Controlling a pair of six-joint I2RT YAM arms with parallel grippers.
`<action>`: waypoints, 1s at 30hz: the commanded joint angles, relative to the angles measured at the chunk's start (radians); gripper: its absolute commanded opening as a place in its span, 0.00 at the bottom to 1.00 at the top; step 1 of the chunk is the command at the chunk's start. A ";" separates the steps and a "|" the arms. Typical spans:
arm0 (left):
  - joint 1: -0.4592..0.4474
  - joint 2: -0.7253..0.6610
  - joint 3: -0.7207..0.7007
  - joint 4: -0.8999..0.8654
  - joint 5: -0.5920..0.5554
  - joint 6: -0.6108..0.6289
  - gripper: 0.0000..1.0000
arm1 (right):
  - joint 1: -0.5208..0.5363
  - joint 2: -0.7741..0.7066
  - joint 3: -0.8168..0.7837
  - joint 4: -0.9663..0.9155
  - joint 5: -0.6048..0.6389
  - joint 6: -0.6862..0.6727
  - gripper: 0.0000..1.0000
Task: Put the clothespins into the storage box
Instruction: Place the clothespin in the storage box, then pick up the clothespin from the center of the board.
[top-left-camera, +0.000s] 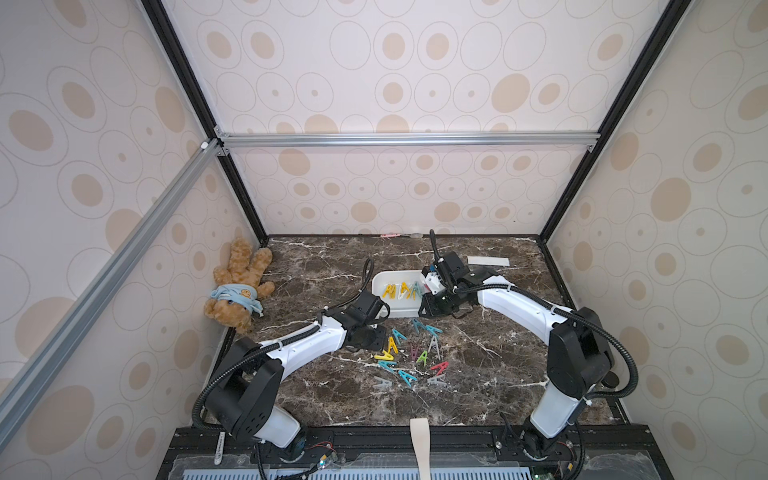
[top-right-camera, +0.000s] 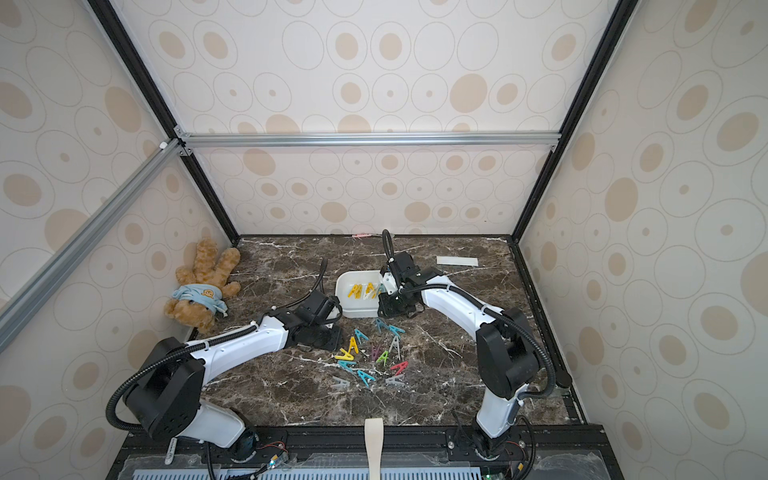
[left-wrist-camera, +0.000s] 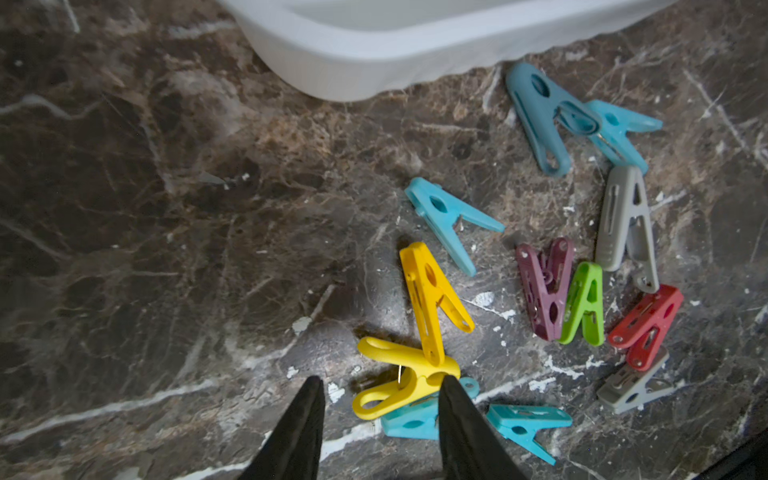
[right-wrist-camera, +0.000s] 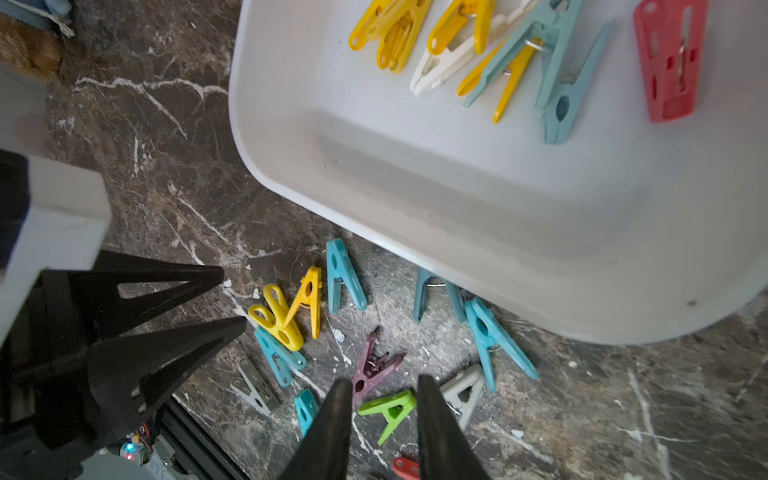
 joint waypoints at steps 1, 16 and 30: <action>-0.034 0.005 -0.021 -0.031 -0.030 -0.045 0.45 | 0.000 -0.040 -0.002 0.033 -0.008 0.010 0.29; -0.034 0.113 0.017 0.009 -0.014 -0.107 0.42 | 0.002 -0.034 -0.041 0.049 0.001 -0.014 0.29; -0.027 0.156 0.030 0.050 0.031 -0.131 0.39 | 0.001 -0.050 -0.080 0.049 0.014 -0.039 0.29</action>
